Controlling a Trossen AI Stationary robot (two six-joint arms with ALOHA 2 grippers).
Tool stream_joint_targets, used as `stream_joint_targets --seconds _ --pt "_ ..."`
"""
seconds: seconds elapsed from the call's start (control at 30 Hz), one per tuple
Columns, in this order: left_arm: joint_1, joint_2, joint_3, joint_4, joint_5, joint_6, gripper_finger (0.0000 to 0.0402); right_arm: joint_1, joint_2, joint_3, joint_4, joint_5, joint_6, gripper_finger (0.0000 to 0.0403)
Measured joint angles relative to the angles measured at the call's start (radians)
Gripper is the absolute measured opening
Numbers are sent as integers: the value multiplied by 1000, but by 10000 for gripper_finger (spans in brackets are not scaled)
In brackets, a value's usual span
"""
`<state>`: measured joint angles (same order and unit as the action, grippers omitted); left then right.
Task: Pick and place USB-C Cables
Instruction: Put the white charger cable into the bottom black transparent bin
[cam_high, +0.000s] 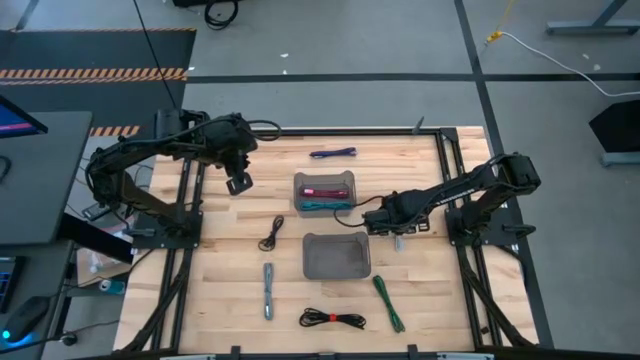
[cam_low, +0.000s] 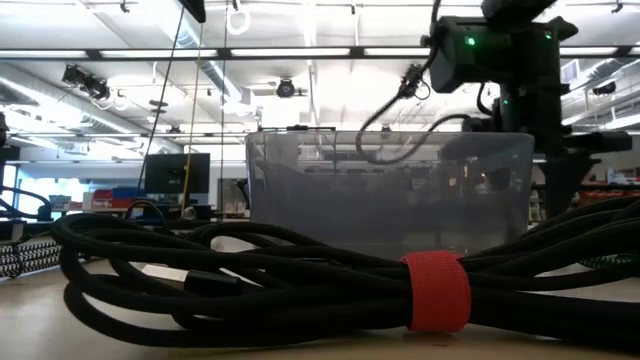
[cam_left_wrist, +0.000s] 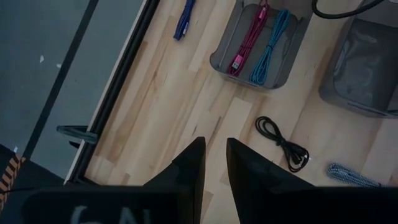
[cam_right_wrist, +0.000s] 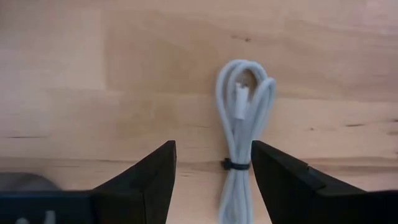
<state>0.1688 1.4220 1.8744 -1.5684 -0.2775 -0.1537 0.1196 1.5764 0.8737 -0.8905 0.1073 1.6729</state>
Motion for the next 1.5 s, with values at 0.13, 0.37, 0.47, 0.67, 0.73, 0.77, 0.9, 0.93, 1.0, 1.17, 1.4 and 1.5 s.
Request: stream_joint_targets --seconds 0.13,0.37,0.47,0.67,0.73,0.77,0.9,0.93,1.0,1.17,1.4,1.5 --pt "0 0 0 0 0 -6 73 14 0 -47 31 -48 33 215" --pt "0 0 0 1 0 -18 73 41 -5 -120 161 -43 123 214" --pt "0 0 0 2 0 -19 73 45 -5 -125 159 -48 120 203" --pt "0 0 0 6 0 -25 73 45 -5 -126 150 -65 63 131" --pt "0 0 0 7 0 -26 73 45 -5 -127 148 -67 51 94" --pt "0 0 0 8 0 -27 73 45 -5 -127 146 -68 44 76" --pt "0 0 0 8 0 -39 73 45 -11 -128 141 -71 4 33" --pt "0 0 0 8 0 -41 73 45 -15 -128 140 -71 -5 33" --pt "0 0 0 8 0 -40 73 45 -29 -129 134 -70 -19 33" --pt "0 0 0 8 0 -36 73 45 -104 -95 114 -61 -90 33" --pt "0 0 0 32 23 16 73 45 -267 58 118 118 -301 33" --pt "0 0 0 92 114 74 73 45 -333 133 167 191 -464 33"
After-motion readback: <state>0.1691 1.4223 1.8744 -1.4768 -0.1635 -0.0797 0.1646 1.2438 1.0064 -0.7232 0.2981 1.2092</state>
